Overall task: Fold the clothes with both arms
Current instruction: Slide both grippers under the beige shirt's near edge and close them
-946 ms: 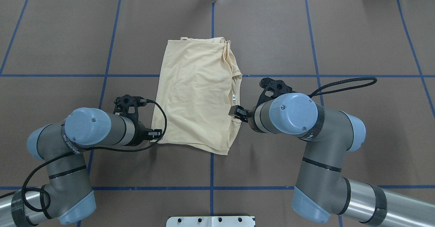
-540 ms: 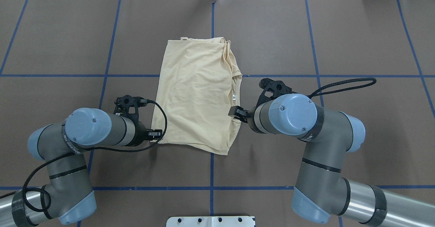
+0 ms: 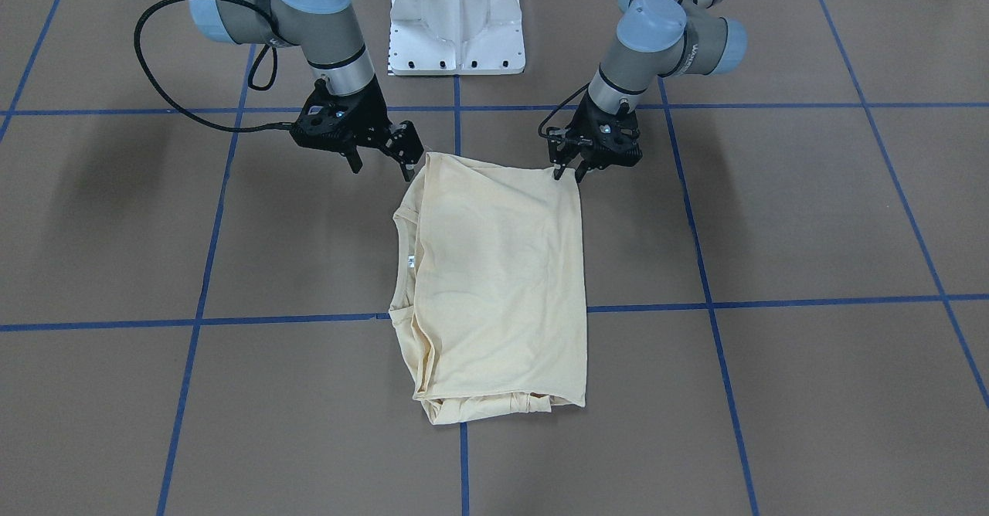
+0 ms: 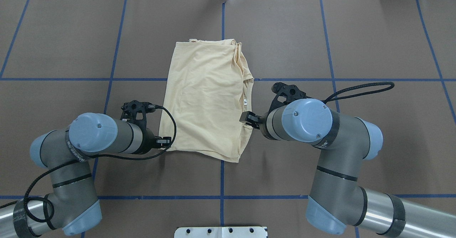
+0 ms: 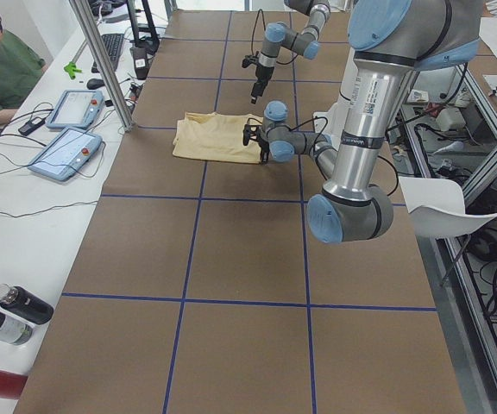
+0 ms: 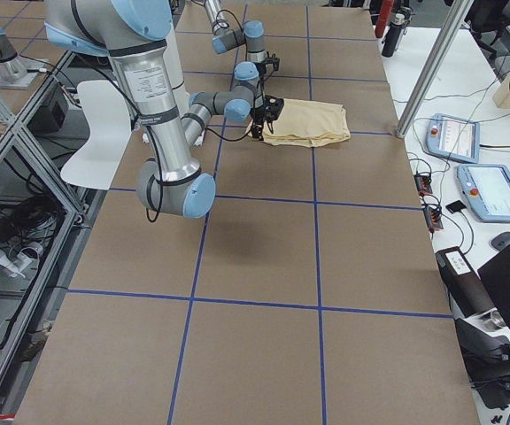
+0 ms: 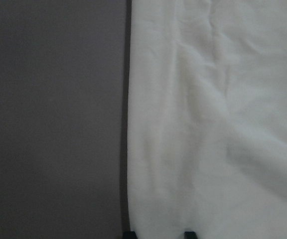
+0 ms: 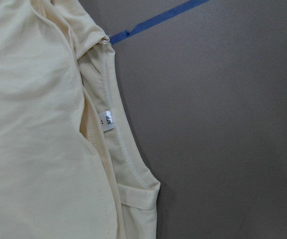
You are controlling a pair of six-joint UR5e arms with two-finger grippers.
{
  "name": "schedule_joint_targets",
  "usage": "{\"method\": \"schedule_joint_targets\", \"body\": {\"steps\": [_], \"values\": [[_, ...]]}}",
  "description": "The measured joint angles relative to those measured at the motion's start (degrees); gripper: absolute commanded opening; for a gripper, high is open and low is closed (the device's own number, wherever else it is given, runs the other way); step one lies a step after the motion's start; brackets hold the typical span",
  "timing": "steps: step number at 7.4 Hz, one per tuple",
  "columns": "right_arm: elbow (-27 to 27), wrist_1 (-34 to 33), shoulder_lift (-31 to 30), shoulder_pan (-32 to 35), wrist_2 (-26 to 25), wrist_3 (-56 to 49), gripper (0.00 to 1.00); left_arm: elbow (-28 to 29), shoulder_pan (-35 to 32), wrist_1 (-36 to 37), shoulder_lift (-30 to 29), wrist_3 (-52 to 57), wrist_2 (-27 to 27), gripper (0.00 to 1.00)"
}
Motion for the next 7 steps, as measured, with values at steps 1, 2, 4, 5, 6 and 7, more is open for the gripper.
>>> {"method": "schedule_joint_targets", "body": {"steps": [1, 2, 4, 5, 6, 7], "values": [[0.00, 0.04, 0.00, 0.00, 0.00, 0.00, 1.00, -0.01, 0.02, -0.01, 0.01, 0.00, -0.09, 0.25], [0.00, 0.04, 0.00, -0.08, -0.02, 0.00, 1.00, -0.01, 0.03, -0.01, 0.03, -0.04, -0.12, 0.00], [-0.21, 0.03, 0.01, -0.58, -0.32, 0.10, 1.00, -0.06, 0.22, -0.01, 0.04, -0.27, -0.08, 0.00], [-0.39, 0.01, 0.10, -1.32, -1.15, 1.43, 0.97, -0.13, 0.26, -0.02, 0.04, -0.32, -0.06, 0.00], [-0.65, -0.01, 0.25, -2.29, -2.20, 4.36, 0.91, -0.17, 0.28, -0.01, 0.03, -0.34, -0.07, 0.00], [-1.09, -0.13, 0.49, -3.08, -3.00, 7.61, 0.85, -0.19, 0.30, -0.01, 0.00, -0.35, -0.11, 0.00]]}}
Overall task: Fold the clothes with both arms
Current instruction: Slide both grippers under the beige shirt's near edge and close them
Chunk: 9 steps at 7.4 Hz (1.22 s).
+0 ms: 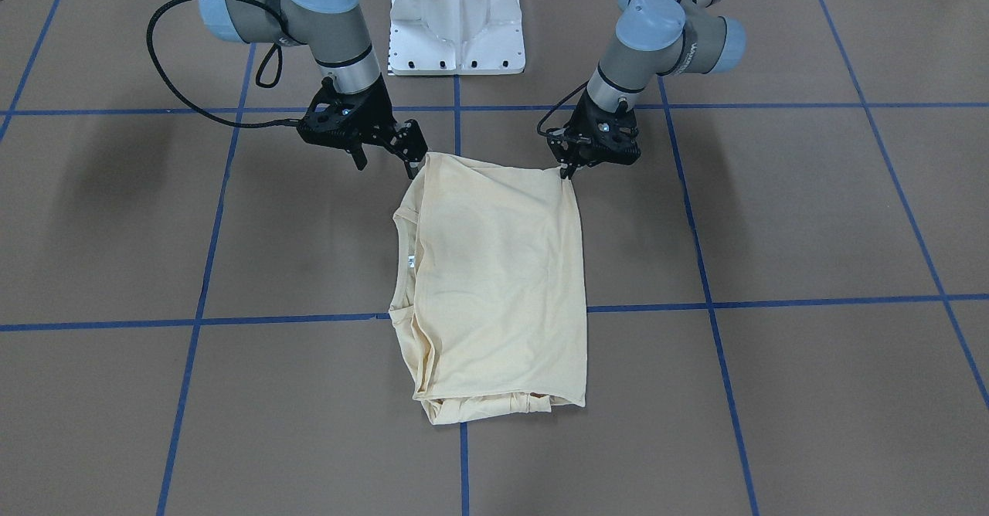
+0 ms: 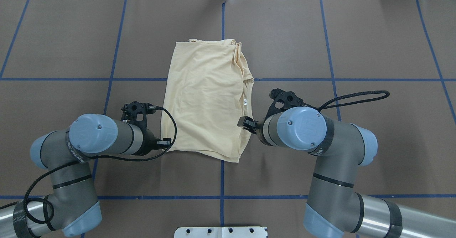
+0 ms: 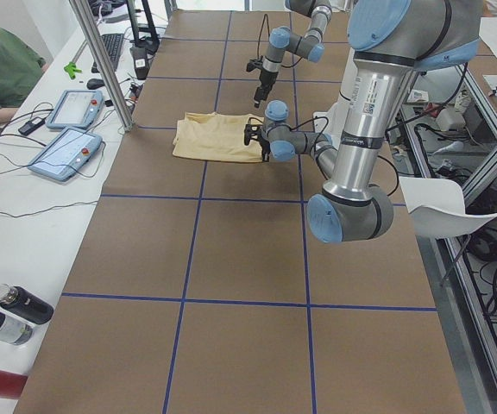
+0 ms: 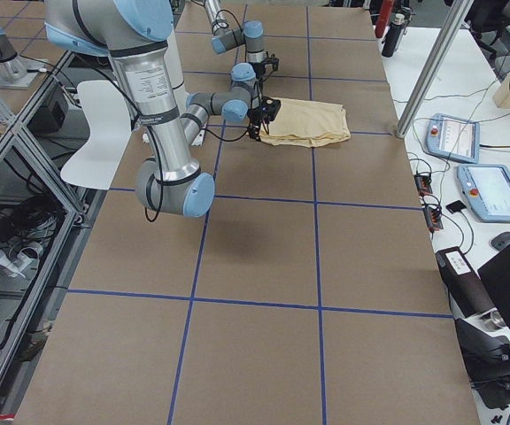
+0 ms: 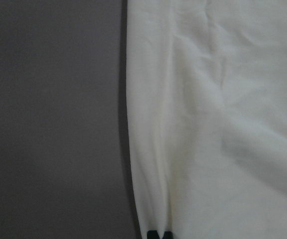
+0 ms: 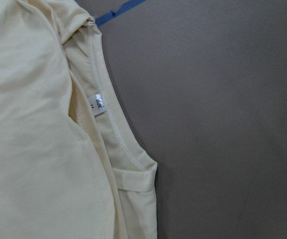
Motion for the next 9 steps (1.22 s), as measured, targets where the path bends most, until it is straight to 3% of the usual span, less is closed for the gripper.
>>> {"method": "schedule_joint_targets", "body": {"steps": [4, 7, 8, 9], "values": [[-5.60, -0.49, 3.70, -1.41, -1.34, 12.15, 0.77, -0.02, 0.34, 0.00, -0.04, 0.00, -0.03, 0.00], [-9.14, -0.50, 6.46, -2.05, -2.25, 13.99, 0.70, -0.02, 0.44, 0.00, -0.04, 0.01, -0.03, 0.00], [-9.29, -0.51, 6.58, -2.51, -2.64, 14.06, 0.66, -0.02, 0.43, 0.00, -0.04, 0.05, -0.03, 0.00], [-9.33, -0.51, 6.58, -2.98, -2.96, 14.09, 0.56, -0.02, 0.42, 0.00, -0.04, 0.07, -0.03, 0.00]]}}
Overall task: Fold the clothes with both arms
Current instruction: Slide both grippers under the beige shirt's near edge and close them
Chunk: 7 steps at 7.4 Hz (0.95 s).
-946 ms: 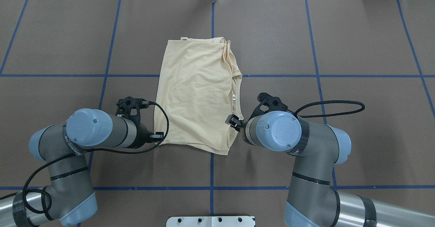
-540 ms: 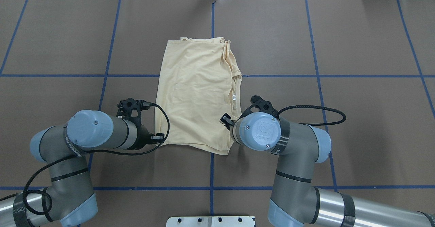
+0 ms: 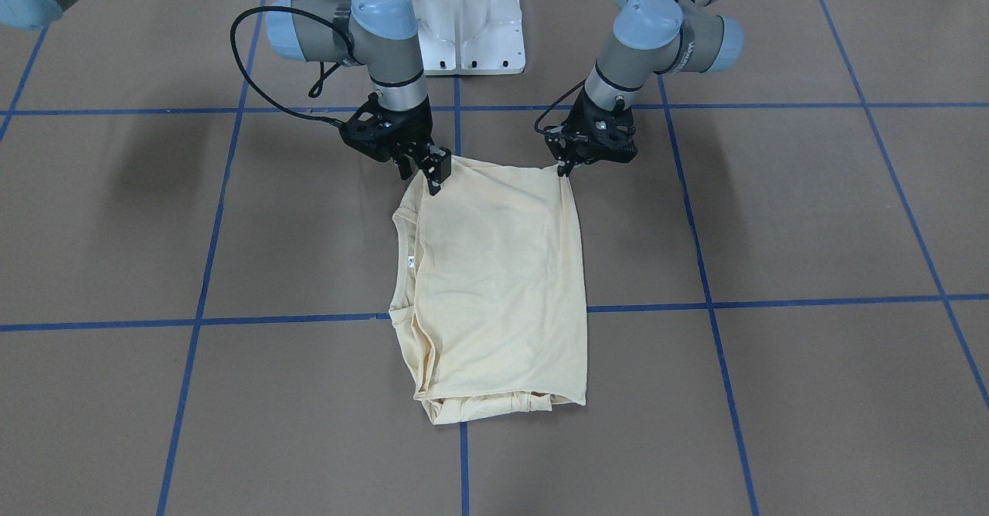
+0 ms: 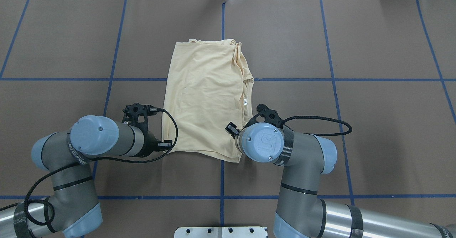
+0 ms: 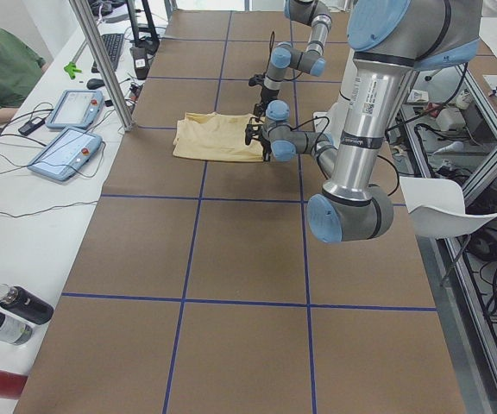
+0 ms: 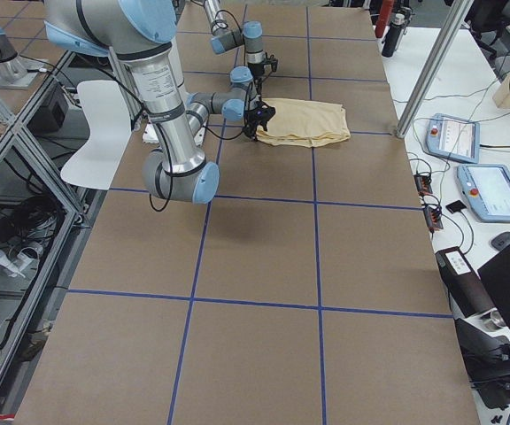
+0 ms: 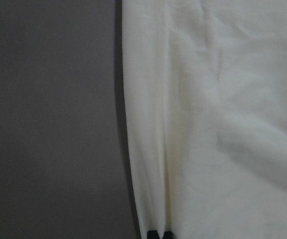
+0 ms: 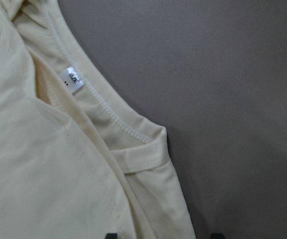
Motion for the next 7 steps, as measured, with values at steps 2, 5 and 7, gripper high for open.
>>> {"method": "schedule_joint_targets", "body": {"steps": [2, 5, 7], "values": [[-0.03, -0.05, 0.02, -0.50, -0.24, 0.01, 0.38, 0.00, 0.01, 0.00, 0.00, 0.01, 0.00, 0.00], [0.02, -0.27, -0.11, -0.80, -0.26, 0.01, 0.09, 0.00, 0.02, 0.00, 0.00, 0.01, 0.00, 0.00], [-0.05, -0.78, 0.13, -0.81, -0.32, 0.31, 0.00, -0.02, 0.00, 0.00, 0.00, 0.01, 0.00, 0.00]]}}
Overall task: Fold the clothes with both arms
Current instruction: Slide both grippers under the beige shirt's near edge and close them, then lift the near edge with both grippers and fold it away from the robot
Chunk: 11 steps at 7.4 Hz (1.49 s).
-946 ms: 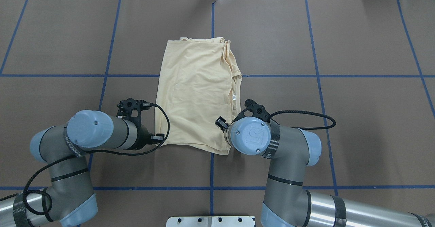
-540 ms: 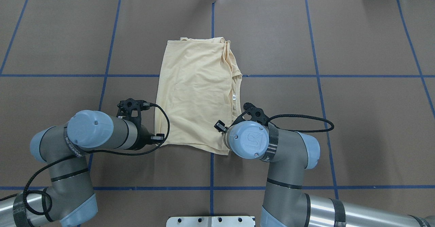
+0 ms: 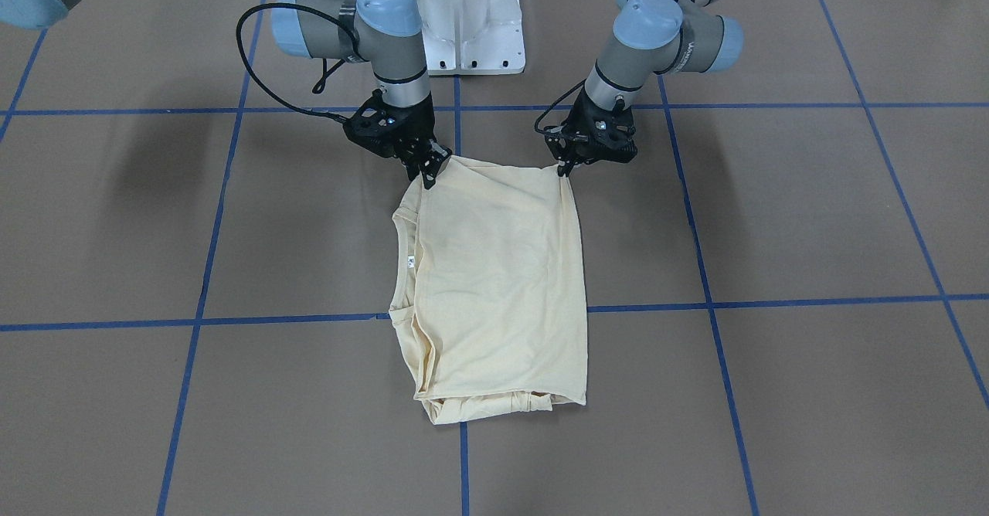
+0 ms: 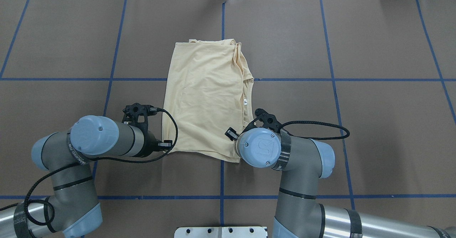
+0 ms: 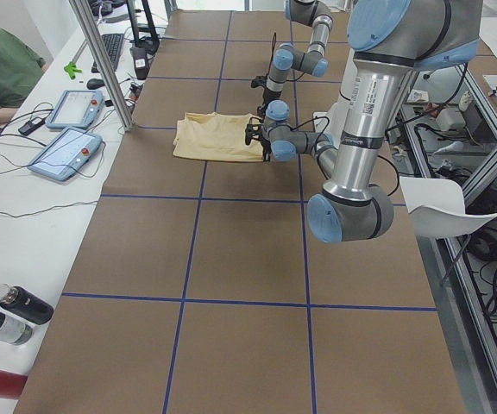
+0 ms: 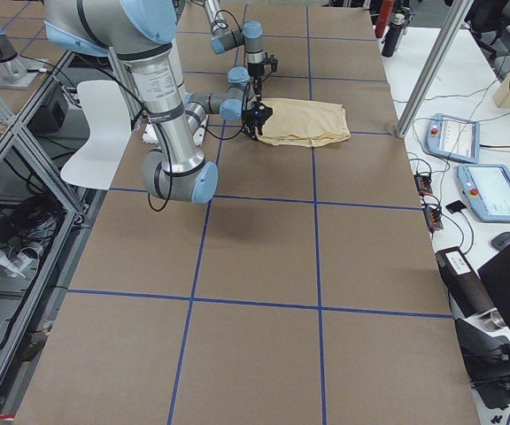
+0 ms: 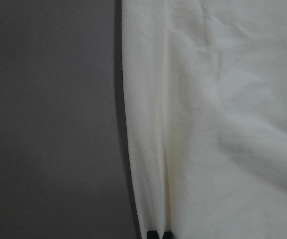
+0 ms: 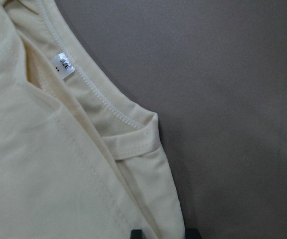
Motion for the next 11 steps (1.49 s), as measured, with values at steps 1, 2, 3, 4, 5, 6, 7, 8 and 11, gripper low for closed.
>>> {"method": "schedule_joint_targets", "body": {"steps": [1, 2, 3, 4, 5, 6, 7, 8, 11], "values": [[-0.06, 0.02, 0.27, -0.11, -0.08, 0.69, 0.00, -0.07, -0.02, 0.00, 0.00, 0.00, 0.00, 0.00], [0.06, -0.01, 0.75, -0.19, -0.17, 1.28, 0.00, -0.15, -0.03, 0.00, 0.02, 0.00, 0.00, 0.00], [0.15, -0.01, 1.17, -0.17, -0.20, 1.60, 0.00, -0.30, -0.03, 0.00, 0.05, 0.00, 0.00, 0.00], [0.22, -0.01, 1.42, -0.16, -0.22, 1.73, 0.00, -0.48, -0.04, 0.00, 0.07, 0.00, -0.02, 0.00], [0.28, 0.01, 1.53, -0.16, -0.22, 1.78, 0.00, -0.67, -0.05, 0.02, 0.08, 0.00, -0.06, 0.00], [0.35, 0.04, 1.55, -0.14, -0.21, 1.80, 0.00, -0.80, -0.06, 0.05, 0.07, 0.00, -0.10, 0.00], [0.53, 0.04, 1.53, 0.02, -0.13, 1.71, 0.00, -0.95, -0.06, 0.07, -0.06, -0.02, -0.48, 0.00], [1.34, 0.02, 1.22, 0.29, 0.12, 1.44, 0.00, -1.62, -0.07, 0.12, -0.18, -0.08, -1.39, 0.00], [15.45, -4.23, -5.10, -0.13, 1.86, 1.17, 0.00, -10.06, 1.78, 2.67, 0.15, -3.72, -4.70, 0.00]]}}
